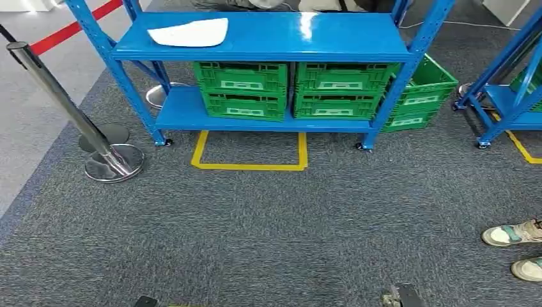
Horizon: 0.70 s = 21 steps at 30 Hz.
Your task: Take the parts from the cabinet and place them on the table.
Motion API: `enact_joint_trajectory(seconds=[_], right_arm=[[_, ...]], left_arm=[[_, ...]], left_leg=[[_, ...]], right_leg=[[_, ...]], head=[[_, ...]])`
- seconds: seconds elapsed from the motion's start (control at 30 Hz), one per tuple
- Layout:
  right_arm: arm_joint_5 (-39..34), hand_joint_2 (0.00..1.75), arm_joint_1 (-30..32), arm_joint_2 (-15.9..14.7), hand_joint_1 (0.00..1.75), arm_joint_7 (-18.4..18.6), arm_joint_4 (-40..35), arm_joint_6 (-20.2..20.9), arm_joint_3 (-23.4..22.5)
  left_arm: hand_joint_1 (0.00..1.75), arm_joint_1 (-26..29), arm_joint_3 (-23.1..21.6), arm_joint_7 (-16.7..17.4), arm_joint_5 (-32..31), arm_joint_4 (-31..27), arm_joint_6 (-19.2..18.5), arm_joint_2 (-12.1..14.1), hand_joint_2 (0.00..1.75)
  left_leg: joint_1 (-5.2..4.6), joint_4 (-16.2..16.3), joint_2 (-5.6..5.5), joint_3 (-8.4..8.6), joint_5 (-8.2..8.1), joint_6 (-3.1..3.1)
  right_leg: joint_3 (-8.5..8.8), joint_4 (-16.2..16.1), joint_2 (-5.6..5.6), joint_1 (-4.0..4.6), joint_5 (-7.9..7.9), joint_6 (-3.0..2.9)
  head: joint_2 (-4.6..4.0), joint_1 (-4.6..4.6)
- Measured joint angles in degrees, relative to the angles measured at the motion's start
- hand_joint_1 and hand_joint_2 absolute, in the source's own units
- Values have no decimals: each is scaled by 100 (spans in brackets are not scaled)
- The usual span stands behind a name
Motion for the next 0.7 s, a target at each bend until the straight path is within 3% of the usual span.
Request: enact_joint_trajectory(seconds=[0.03,0.07,0.13,0.17,0.2,0.23,0.27,0.33,0.37,0.4,0.43,0.5,0.57,0.6,0.67,0.7], right_arm=[[0,0,0,-2,0,0,0,-2,2],[0,0,-4,-2,0,0,0,-4,2],[0,0,-21,-2,0,4,0,-4,2],[0,0,-3,-2,0,15,0,-2,2],[2,0,22,-2,0,20,0,-2,4],[2,0,37,-2,0,24,0,-2,9],[2,0,37,-2,0,26,0,-2,13],[4,0,33,-4,0,30,0,-4,26],[7,0,41,-2,0,37,0,-4,30],[11,0,23,0,0,37,-2,-4,35],[15,0,23,0,0,46,-2,-4,39],[20,0,39,0,0,50,-2,-7,46],[26,0,42,4,0,48,-4,-7,50],[33,0,31,2,0,46,-2,-7,52],[35,0,16,2,0,44,-2,-9,52],[35,0,30,2,0,46,-2,-9,55]], left_arm=[[0,6,-2,0,0,0,2,-13,0],[0,4,-2,-2,0,0,4,-15,0],[0,0,-2,0,0,0,24,-9,0],[0,5,-2,2,4,0,28,-9,0],[0,11,-2,17,4,0,44,-9,0],[0,18,0,31,9,0,52,-9,0],[0,28,0,33,15,0,57,-11,0],[0,35,0,35,17,0,57,-20,0],[0,36,0,35,17,0,59,-15,0],[0,17,0,37,20,0,59,-11,0],[0,11,0,37,20,0,59,-9,0],[0,6,0,37,20,0,59,-9,0],[0,-12,0,35,22,-2,59,17,0],[0,-24,0,35,28,-2,59,4,0],[0,-9,-2,35,26,-2,59,4,0],[0,15,-2,35,26,-2,57,4,0]], left_leg=[[70,-121,14,100,40,36],[64,-173,18,152,39,47],[66,-173,34,171,0,87],[58,-173,43,190,-31,95],[56,-172,42,215,-55,85],[57,-172,39,261,-96,73],[60,-171,38,321,-135,54],[75,-169,41,490,-244,-1],[61,-170,45,535,-307,-48],[33,-126,44,533,-358,-86],[32,-140,47,533,-357,-111],[47,-156,49,567,-388,-152],[50,-14,50,592,-484,-223],[66,330,50,392,-580,-270],[113,1354,50,-304,-828,-319],[120,1678,50,-587,-826,-324]], right_leg=[[49,40,-22,-1,-34,17],[-31,233,-67,22,-113,27],[-480,1004,-96,12,-479,38],[-826,1563,-100,4,-686,45],[-1039,1845,-101,4,-700,54],[-1095,1815,-102,3,-534,61],[-1024,1540,-105,-3,-260,61],[-623,552,-140,-23,421,63],[-477,298,-179,-18,445,64],[-381,135,-167,2,355,9],[-386,170,-158,5,343,-61],[-384,179,-151,30,293,-138],[-224,122,-149,-20,233,-212],[-156,105,-160,-27,189,-256],[-40,92,-148,-26,87,-274],[30,84,-136,-27,19,-268]], head=[[2,4],[0,24],[0,50],[0,44],[0,44],[0,48],[0,46],[0,46],[0,51],[0,74],[2,50],[0,15],[2,4],[2,-66],[2,-57],[0,-57]])
